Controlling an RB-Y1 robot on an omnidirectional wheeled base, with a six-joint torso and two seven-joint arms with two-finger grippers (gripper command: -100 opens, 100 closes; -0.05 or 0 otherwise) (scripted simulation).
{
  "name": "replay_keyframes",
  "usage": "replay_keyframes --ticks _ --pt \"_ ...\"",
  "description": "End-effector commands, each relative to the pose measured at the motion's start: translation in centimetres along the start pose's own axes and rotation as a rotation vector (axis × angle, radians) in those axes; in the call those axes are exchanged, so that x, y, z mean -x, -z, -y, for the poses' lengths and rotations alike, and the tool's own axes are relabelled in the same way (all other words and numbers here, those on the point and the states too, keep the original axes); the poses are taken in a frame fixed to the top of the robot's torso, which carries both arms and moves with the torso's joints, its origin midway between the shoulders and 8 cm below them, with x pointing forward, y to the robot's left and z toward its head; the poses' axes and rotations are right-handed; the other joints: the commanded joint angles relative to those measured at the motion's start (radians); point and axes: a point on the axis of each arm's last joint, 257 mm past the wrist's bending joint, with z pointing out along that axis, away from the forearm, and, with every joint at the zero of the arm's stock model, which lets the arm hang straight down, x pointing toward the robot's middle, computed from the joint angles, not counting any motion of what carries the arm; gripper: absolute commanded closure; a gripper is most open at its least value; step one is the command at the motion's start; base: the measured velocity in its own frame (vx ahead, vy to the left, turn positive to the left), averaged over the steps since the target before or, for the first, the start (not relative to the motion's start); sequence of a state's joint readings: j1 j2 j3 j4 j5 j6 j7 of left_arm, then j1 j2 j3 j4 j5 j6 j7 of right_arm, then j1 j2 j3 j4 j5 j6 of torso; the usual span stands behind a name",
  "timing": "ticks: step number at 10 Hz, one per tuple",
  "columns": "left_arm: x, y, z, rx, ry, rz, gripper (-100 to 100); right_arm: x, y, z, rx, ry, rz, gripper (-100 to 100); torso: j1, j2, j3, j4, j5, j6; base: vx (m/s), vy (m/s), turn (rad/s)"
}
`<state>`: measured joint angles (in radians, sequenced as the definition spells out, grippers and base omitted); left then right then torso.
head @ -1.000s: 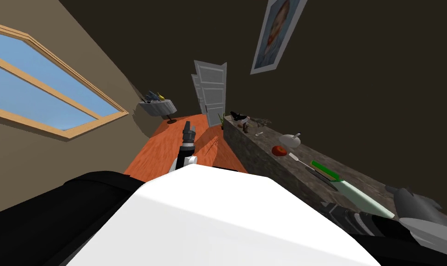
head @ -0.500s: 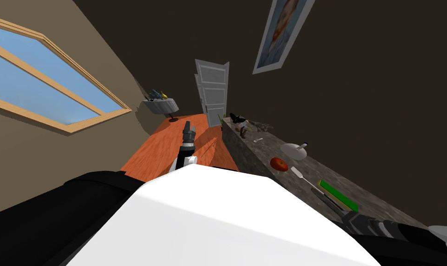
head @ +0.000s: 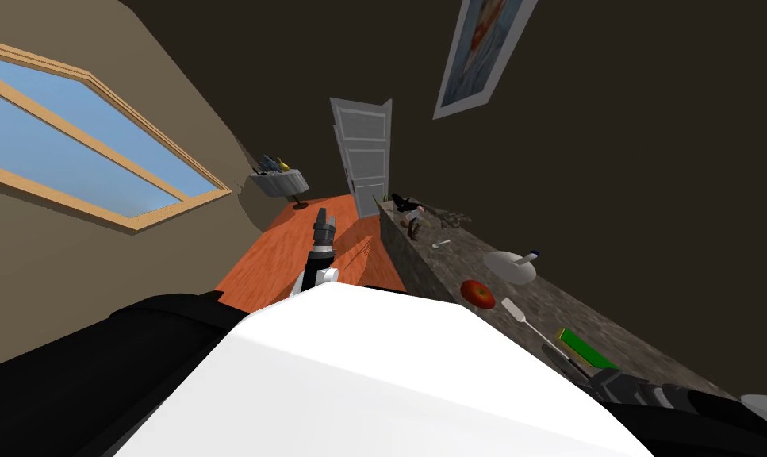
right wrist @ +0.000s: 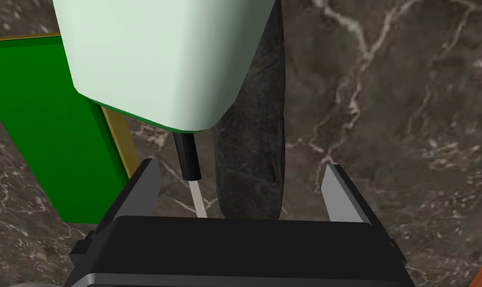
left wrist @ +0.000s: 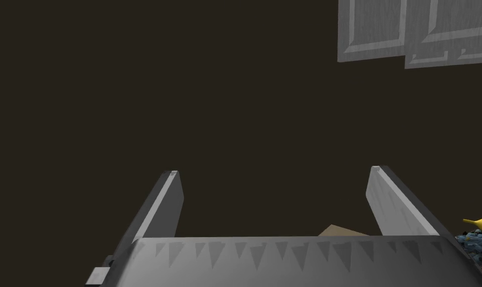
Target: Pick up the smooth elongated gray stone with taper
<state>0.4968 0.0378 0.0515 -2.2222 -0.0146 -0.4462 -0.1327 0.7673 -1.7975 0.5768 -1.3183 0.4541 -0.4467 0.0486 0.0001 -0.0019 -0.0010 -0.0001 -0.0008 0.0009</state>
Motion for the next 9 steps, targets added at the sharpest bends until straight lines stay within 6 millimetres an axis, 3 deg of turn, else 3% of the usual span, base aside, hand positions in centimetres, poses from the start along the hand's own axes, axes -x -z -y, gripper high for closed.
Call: replay_keyframes --ticks 1,3,4,5,9 --pt "0.0 0.0 0.0 0.000 0.000 0.000 0 -0.8 -0.6 -0.3 -0.003 -0.007 0.000 -100 0.000 0.000 0.000 0.000 0.000 0.000 0.015 -0.010 0.075" --pt "0.0 0.0 0.0 0.000 0.000 0.000 0 -1.9 -1.7 -1.1 -0.005 -0.020 0.000 -100 0.001 0.001 0.001 0.000 0.000 0.000 0.014 -0.010 0.057" --pt "0.0 0.0 0.0 0.000 0.000 0.000 0 -1.5 -1.3 -1.0 -0.001 -0.018 0.000 -100 0.001 0.001 0.001 0.000 0.000 0.000 0.008 -0.006 0.011" --pt "0.0 0.0 0.0 0.000 0.000 0.000 0 -1.6 -1.4 -1.0 -0.004 -0.017 0.000 100 0.001 0.001 0.001 0.000 0.001 0.000 0.000 0.000 0.000" --pt "0.0 0.0 0.0 0.000 0.000 0.000 0 -1.6 -1.4 -0.9 -0.006 -0.015 -0.002 100 -0.001 0.001 0.001 0.000 -0.002 0.000 0.000 0.000 0.000"
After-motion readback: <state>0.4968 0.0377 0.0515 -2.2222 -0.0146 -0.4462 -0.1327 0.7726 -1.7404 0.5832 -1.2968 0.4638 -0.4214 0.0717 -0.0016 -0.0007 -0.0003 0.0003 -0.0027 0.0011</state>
